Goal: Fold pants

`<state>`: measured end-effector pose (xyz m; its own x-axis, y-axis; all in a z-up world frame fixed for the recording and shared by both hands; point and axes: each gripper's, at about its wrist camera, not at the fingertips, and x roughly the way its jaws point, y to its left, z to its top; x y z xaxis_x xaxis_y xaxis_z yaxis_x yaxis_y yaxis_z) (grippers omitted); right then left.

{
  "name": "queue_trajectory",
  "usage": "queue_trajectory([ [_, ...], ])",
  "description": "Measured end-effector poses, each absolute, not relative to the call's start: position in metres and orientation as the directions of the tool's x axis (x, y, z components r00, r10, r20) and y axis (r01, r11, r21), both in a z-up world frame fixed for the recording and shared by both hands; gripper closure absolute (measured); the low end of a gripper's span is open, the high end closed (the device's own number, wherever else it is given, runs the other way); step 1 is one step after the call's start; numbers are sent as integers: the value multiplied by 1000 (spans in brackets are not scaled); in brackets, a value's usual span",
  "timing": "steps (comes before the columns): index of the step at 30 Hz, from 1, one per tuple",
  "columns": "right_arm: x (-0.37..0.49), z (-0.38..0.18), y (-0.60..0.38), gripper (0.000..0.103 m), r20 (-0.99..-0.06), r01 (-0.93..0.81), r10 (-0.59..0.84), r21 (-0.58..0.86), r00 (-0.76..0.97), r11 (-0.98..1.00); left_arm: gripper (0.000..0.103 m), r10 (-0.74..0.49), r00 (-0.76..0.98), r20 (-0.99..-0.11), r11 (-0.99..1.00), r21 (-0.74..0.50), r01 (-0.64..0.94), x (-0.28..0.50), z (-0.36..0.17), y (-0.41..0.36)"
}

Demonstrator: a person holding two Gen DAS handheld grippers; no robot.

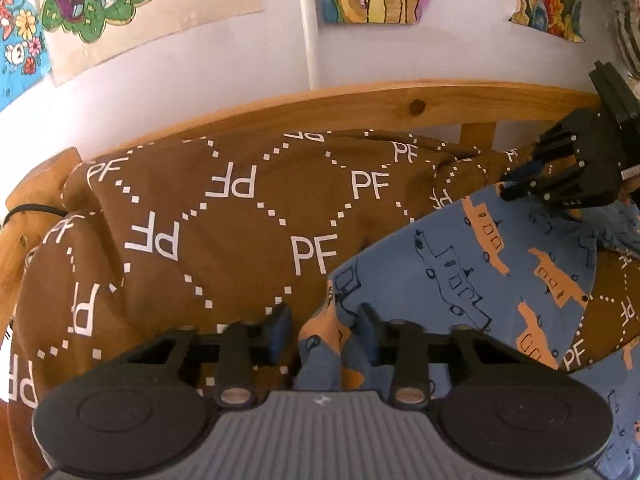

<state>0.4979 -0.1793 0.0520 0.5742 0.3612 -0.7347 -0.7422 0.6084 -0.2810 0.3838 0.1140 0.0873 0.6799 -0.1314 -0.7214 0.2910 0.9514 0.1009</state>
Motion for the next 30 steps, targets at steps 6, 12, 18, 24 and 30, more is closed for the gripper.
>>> queue_trajectory([
  [6,481,54,-183,102,-722,-734,355,-305,593,606,99,-88,704,-705,952,149,268,380,91,110],
  [12,455,67,-187,102,-683,-722,366,-348,632,598,100,-59,746,-664,923,248,294,362,99,96],
  [18,409,89,-197,102,-616,-710,410,-382,673,592,100,-112,769,-629,896,271,352,333,111,91],
  [24,342,95,-218,103,-571,-719,458,-402,681,567,100,-172,763,-624,832,322,451,291,118,80],
  [30,287,87,-232,103,-578,-737,470,-421,667,529,100,-196,763,-616,728,430,534,250,123,60],
])
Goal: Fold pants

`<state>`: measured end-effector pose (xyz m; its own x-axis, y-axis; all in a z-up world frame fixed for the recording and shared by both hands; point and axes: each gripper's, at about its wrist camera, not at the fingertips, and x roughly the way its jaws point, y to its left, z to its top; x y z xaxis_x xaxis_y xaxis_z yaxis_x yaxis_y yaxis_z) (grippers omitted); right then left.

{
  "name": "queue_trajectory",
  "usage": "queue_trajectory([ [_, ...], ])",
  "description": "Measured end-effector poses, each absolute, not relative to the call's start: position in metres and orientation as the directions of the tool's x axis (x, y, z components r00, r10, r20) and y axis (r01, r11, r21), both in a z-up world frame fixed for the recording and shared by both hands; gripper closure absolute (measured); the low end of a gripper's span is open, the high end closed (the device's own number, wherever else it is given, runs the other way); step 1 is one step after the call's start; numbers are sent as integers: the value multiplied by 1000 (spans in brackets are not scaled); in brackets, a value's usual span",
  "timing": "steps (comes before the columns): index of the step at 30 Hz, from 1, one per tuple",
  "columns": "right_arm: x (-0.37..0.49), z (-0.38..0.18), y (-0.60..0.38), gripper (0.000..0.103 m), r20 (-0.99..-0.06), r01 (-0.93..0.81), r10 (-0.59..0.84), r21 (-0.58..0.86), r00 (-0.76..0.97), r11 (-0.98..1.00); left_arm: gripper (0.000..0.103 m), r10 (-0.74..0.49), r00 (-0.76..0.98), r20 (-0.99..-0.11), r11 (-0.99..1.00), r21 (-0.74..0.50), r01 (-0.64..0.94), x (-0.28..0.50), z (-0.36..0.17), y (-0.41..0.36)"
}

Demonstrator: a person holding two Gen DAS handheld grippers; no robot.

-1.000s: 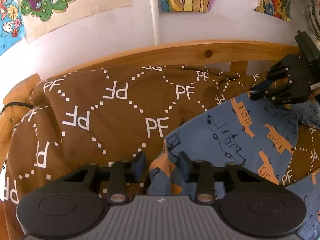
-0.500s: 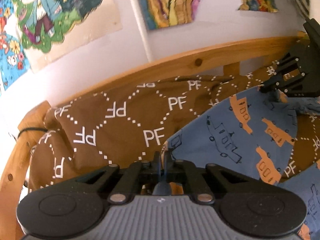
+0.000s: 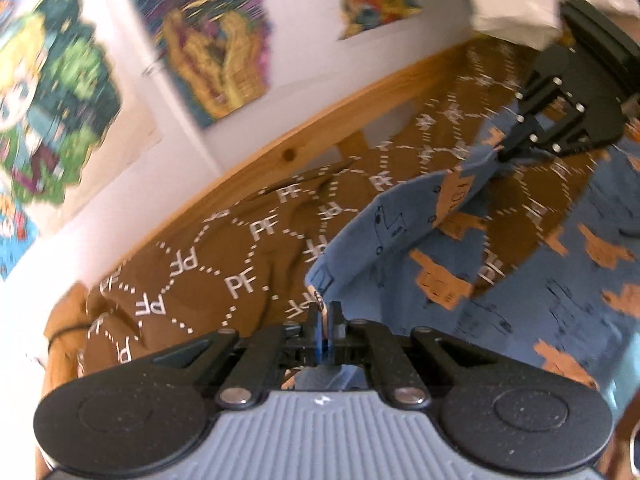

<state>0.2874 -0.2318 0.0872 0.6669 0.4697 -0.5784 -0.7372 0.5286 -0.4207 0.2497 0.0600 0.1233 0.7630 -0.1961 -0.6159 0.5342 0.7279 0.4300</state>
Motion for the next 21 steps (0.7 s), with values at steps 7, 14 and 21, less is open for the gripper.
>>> queue_trajectory([
  [7,235,76,-246,103,-601,-763,485,-394,635,512,100,-209,744,-635,593,522,613,196,102,42],
  [14,184,44,-252,103,-666,-799,464,-373,584,471,100,-165,703,-692,461,576,675,153,45,36],
  [21,150,12,-252,103,-685,-799,446,-357,576,484,100,-94,736,-670,411,647,642,133,3,39],
])
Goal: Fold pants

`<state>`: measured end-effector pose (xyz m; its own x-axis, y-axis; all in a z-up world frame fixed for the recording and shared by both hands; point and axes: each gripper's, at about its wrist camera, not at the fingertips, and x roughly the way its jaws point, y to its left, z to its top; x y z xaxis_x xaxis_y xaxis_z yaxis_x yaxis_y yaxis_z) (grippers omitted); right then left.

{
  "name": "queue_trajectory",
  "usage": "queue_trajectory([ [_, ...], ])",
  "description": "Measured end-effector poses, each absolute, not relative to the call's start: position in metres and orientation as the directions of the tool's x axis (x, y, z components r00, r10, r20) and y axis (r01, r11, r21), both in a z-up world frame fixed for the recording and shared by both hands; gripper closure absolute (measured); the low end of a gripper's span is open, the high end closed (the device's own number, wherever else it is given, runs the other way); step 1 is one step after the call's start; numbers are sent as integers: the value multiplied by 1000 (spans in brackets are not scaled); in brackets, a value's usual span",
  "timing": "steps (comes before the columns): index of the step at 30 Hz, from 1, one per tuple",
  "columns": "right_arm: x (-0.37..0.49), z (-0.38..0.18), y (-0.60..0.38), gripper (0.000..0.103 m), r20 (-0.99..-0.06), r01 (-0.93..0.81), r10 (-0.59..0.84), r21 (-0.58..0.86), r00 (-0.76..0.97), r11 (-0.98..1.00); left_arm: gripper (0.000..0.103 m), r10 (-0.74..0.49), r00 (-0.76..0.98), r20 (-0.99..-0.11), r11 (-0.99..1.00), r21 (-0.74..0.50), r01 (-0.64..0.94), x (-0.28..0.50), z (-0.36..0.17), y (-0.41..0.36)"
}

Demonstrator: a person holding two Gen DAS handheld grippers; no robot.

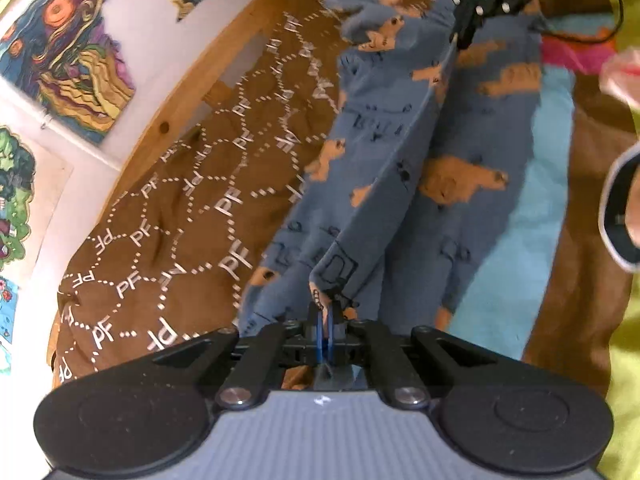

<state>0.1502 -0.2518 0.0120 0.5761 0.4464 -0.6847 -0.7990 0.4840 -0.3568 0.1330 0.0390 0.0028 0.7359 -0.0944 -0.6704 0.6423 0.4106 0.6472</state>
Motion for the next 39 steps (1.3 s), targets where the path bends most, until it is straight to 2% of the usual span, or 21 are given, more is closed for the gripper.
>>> queue_trajectory([
  [6,132,-6,-243,103,-668,-785,440,-387,601,484,100,-56,754,-654,447,659,605,127,-11,41],
  [11,133,-12,-240,103,-651,-770,435,-407,621,490,88,-14,780,-625,456,690,562,119,-18,39],
  [17,133,-15,-244,101,-641,-761,432,-418,634,497,87,20,786,-618,435,713,549,114,-22,40],
  [18,132,-15,-244,99,-640,-758,428,-423,638,496,84,25,789,-613,432,719,545,112,-21,40],
  [19,132,-16,-244,91,-640,-754,421,-428,642,498,82,29,793,-608,433,723,538,111,-21,41],
  [21,131,-16,-246,83,-633,-746,418,-432,651,507,68,44,805,-591,433,738,518,110,-20,43],
  [22,129,-15,-246,82,-628,-744,422,-434,654,507,68,50,809,-586,429,744,512,110,-22,43],
  [25,125,-18,-242,78,-621,-742,422,-454,661,493,71,59,809,-585,411,753,514,110,-24,41],
  [27,124,-19,-238,77,-623,-749,427,-459,655,478,94,51,792,-608,405,738,540,112,-24,40],
  [30,122,-20,-233,78,-621,-755,435,-476,652,452,99,40,799,-600,404,741,536,110,-21,40],
  [32,125,-21,-230,91,-636,-768,438,-463,635,442,101,35,810,-586,393,753,527,109,-18,40],
  [33,127,-22,-228,103,-644,-772,434,-459,630,440,101,36,820,-572,379,767,518,108,-18,40],
  [36,128,-20,-225,103,-645,-770,431,-449,631,454,102,33,874,-485,279,844,458,103,-18,40],
  [39,123,-13,-223,103,-637,-770,444,-442,631,460,102,21,896,-443,203,880,430,100,-13,46],
])
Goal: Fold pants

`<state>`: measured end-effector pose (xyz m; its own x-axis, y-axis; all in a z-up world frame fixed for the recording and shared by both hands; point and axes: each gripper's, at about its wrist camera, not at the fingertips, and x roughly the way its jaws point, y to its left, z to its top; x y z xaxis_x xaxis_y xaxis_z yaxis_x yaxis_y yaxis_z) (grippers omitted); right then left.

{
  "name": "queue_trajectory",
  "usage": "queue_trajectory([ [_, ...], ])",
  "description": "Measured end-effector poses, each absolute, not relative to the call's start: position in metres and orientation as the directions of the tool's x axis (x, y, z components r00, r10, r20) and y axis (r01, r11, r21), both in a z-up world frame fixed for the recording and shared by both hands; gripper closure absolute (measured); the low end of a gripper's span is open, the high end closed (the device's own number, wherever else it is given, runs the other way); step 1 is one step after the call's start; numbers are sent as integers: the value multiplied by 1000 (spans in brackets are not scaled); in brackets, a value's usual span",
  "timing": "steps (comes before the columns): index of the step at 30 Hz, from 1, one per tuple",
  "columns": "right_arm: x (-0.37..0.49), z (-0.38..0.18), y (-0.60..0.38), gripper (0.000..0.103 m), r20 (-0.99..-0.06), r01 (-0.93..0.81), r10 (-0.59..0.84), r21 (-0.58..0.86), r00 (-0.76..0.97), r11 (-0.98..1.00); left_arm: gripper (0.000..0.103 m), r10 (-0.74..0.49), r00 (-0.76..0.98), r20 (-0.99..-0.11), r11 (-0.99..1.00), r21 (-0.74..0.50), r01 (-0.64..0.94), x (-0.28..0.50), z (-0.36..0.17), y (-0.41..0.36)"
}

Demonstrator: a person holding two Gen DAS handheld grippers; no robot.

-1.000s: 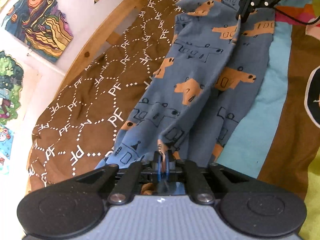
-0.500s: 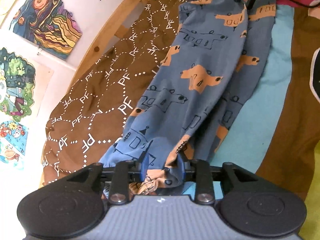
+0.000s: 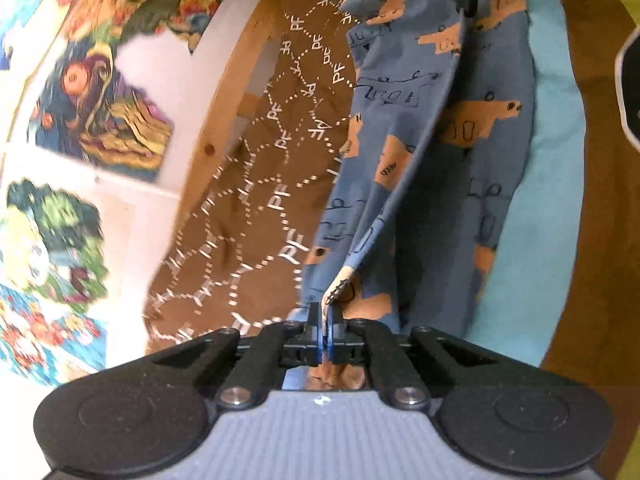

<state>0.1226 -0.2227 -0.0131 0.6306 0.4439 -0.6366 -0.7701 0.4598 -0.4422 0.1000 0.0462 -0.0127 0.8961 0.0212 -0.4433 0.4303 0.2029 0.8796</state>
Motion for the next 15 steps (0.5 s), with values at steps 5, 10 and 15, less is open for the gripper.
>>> queue_trajectory([
  [5,109,-8,-214,103,-635,-783,462,-450,619,429,100,10,882,-472,159,871,465,91,-13,55],
  [10,118,-15,-220,103,-653,-783,446,-422,613,458,86,40,883,-468,202,869,452,80,-30,54],
  [15,120,-12,-224,103,-649,-779,443,-432,618,454,69,50,875,-481,199,864,464,72,-30,58],
])
